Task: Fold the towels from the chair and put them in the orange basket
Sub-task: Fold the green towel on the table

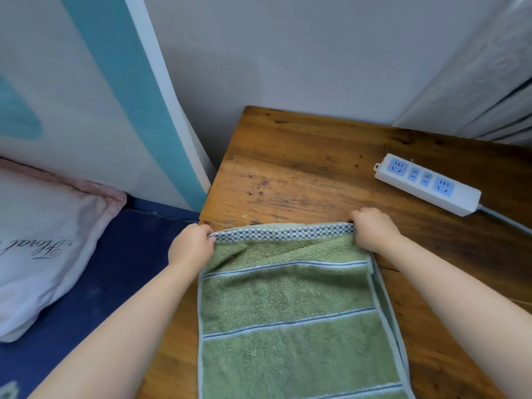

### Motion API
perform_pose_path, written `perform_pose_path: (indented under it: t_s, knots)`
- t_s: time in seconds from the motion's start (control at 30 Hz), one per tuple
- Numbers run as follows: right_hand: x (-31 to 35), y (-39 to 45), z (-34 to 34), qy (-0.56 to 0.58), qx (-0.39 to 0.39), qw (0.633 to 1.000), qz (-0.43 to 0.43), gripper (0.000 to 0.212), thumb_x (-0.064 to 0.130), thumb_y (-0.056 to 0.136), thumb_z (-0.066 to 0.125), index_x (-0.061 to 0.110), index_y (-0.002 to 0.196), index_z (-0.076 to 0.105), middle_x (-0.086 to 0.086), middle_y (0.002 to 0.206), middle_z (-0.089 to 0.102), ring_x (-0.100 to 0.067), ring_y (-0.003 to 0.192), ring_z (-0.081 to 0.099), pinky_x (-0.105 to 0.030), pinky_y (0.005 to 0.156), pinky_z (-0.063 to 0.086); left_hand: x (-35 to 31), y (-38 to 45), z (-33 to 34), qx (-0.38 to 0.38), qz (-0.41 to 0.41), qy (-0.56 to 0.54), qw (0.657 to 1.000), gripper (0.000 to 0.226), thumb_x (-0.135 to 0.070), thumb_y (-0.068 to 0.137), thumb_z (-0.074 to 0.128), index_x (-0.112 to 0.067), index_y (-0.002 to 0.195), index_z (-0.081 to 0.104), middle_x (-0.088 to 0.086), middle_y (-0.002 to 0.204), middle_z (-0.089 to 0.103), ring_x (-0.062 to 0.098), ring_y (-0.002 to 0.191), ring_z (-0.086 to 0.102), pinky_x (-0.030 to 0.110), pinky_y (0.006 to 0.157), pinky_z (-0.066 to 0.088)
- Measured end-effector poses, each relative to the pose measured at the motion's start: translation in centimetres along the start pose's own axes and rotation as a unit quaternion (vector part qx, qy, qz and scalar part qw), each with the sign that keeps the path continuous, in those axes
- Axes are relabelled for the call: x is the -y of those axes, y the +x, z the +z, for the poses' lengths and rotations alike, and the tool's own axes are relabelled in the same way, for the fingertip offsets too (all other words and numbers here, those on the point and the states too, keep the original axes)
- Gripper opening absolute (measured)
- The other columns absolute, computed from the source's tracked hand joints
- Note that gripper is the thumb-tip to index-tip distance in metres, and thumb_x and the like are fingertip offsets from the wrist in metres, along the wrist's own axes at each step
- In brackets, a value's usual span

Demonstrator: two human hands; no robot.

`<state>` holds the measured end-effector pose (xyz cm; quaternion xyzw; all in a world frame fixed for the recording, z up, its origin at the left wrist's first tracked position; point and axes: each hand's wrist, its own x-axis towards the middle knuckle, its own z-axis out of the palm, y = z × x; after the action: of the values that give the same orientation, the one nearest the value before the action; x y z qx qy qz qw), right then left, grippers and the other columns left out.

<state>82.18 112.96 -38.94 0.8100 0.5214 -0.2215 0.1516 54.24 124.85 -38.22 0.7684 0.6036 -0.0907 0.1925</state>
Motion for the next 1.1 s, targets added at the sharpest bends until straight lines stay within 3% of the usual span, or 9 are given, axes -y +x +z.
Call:
perform_pose_path:
  t_s: [0.13, 0.37, 0.53, 0.63, 0.7, 0.83, 0.93, 1.0, 1.1]
  knots:
    - [-0.1, 0.3, -0.8, -0.031, 0.016, 0.999, -0.016, 0.018, 0.005, 0.086, 0.046, 0.007, 0.098, 0.059, -0.007, 0.096, 0.047, -0.026, 0.105, 0.047, -0.036, 0.089, 0.041, -0.2, 0.3, -0.4, -0.012, 0.003, 0.0, 1.0, 0.027, -0.021, 0.096, 0.045, -0.008, 0.112, 0.062, 0.012, 0.113, 0.058, 0.03, 0.102, 0.055, 0.033, 0.075, 0.043]
    - [-1.8, -1.9, -5.7, -0.038, -0.033, 0.998, -0.041, 0.021, 0.009, 0.088, 0.046, 0.013, 0.102, 0.061, -0.006, 0.102, 0.064, -0.025, 0.097, 0.057, -0.032, 0.078, 0.039, -2.2, 0.0, -4.1, -0.046, 0.044, 0.024, 0.998, 0.029, -0.021, 0.098, 0.041, -0.006, 0.113, 0.06, 0.014, 0.113, 0.056, 0.031, 0.105, 0.054, 0.036, 0.079, 0.043]
    - [-4.2, -5.5, -12.2, -0.024, -0.219, 0.975, -0.008, 0.024, 0.01, 0.083, 0.051, 0.009, 0.104, 0.063, -0.012, 0.109, 0.062, -0.033, 0.108, 0.053, -0.037, 0.084, 0.042, -4.6, -0.8, -10.1, -0.178, 0.064, -0.038, 0.981, 0.028, -0.016, 0.097, 0.037, 0.002, 0.106, 0.057, 0.024, 0.111, 0.052, 0.04, 0.104, 0.05, 0.043, 0.08, 0.041]
    - [-5.3, -8.8, -16.6, 0.03, -0.409, 0.908, -0.08, 0.036, 0.022, 0.072, 0.041, 0.0, 0.074, 0.069, -0.02, 0.075, 0.067, -0.04, 0.076, 0.063, -0.043, 0.065, 0.051, -6.0, -1.6, -14.2, -0.268, 0.112, -0.099, 0.952, 0.026, -0.009, 0.096, 0.039, 0.008, 0.108, 0.055, 0.03, 0.113, 0.05, 0.043, 0.108, 0.046, 0.047, 0.087, 0.036]
    - [-6.3, -11.2, -19.3, 0.036, -0.458, 0.881, -0.11, 0.046, 0.028, 0.064, 0.033, 0.0, 0.064, 0.069, -0.019, 0.063, 0.066, -0.041, 0.065, 0.063, -0.047, 0.061, 0.052, -6.8, -2.6, -17.0, -0.331, 0.16, -0.136, 0.92, 0.032, -0.013, 0.094, 0.037, 0.011, 0.105, 0.056, 0.033, 0.11, 0.052, 0.045, 0.105, 0.047, 0.047, 0.088, 0.034]
    - [-7.7, -15.0, -23.4, 0.09, -0.458, 0.883, -0.039, 0.046, 0.02, 0.068, 0.036, -0.004, 0.083, 0.072, -0.025, 0.087, 0.069, -0.046, 0.093, 0.058, -0.049, 0.084, 0.048, -7.2, -3.9, -20.7, -0.424, 0.237, -0.127, 0.865, 0.047, -0.023, 0.086, 0.029, 0.012, 0.085, 0.059, 0.034, 0.09, 0.056, 0.05, 0.089, 0.052, 0.04, 0.079, 0.029]
    - [-7.0, -17.6, -24.2, -0.04, -0.361, 0.931, -0.036, 0.034, 0.014, 0.082, 0.044, 0.003, 0.101, 0.07, -0.015, 0.11, 0.064, -0.036, 0.114, 0.05, -0.04, 0.093, 0.041, -8.0, -4.6, -22.3, -0.369, 0.25, -0.058, 0.893, 0.036, -0.018, 0.09, 0.038, 0.01, 0.091, 0.061, 0.032, 0.098, 0.057, 0.047, 0.098, 0.05, 0.045, 0.084, 0.034]
    - [-5.9, -19.3, -23.7, -0.055, -0.317, 0.946, -0.028, 0.026, 0.006, 0.083, 0.05, 0.007, 0.1, 0.071, -0.013, 0.106, 0.065, -0.033, 0.107, 0.055, -0.037, 0.086, 0.044, -8.2, -5.0, -22.6, -0.338, 0.26, -0.035, 0.904, 0.032, -0.015, 0.09, 0.042, 0.009, 0.095, 0.063, 0.031, 0.102, 0.057, 0.045, 0.103, 0.049, 0.048, 0.086, 0.04]
    - [-5.9, -20.1, -23.1, -0.024, -0.451, 0.892, 0.008, 0.026, 0.004, 0.069, 0.049, 0.001, 0.078, 0.073, -0.02, 0.082, 0.068, -0.039, 0.084, 0.062, -0.042, 0.076, 0.046, -8.2, -6.2, -23.2, -0.384, 0.255, -0.102, 0.881, 0.034, -0.011, 0.087, 0.039, 0.011, 0.093, 0.064, 0.033, 0.098, 0.057, 0.047, 0.1, 0.05, 0.046, 0.085, 0.037]
